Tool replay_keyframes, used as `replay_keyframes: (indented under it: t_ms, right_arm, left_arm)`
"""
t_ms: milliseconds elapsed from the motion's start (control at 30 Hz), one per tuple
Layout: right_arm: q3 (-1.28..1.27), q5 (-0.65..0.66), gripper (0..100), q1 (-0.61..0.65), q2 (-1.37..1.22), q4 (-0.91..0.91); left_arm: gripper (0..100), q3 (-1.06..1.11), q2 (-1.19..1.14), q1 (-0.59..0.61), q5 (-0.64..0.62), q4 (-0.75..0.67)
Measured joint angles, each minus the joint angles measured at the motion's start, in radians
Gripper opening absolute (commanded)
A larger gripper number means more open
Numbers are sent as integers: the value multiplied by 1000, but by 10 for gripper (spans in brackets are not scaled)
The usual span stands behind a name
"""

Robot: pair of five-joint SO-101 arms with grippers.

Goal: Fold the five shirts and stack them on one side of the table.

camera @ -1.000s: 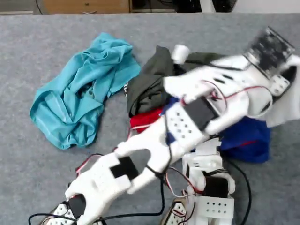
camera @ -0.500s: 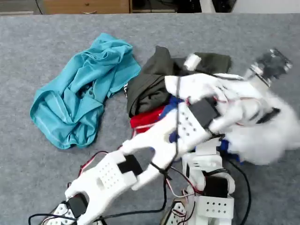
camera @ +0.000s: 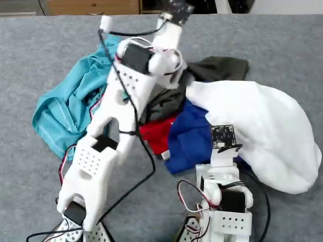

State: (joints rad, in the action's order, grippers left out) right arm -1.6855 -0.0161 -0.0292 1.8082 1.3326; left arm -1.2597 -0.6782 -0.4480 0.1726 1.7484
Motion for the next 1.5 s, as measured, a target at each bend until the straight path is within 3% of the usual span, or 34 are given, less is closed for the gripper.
replay_keyframes:
  t_ms: [267,467,567,800,900,1033,1067,1267,1500]
  right_arm:
    - [0,0,4,-2,0,0]
    - [0,0,4,0,0,0]
    - [0,0,4,0,0,0]
    - [0,0,4,0,0,0]
    - [0,0,4,0,0,0]
    - [0,0,4,0,0,0]
    - [0,0,4,0,0,0]
    - [0,0,4,0,0,0]
    - [0,0,4,0,0,0]
  left_arm:
    - [354,542,103,-6,74,0]
    - [354,724,222,-38,55,-32]
    - [354,847,233,-66,6,-152]
    - [348,1140,222,-58,-212,-614]
    - [272,1180,224,-9,-308,-713]
    - [40,1226,224,52,-336,-786]
    - [4,1226,226,63,-331,-798]
    - [18,1234,229,135,-161,-792]
    - [19,1135,302,388,-68,-560]
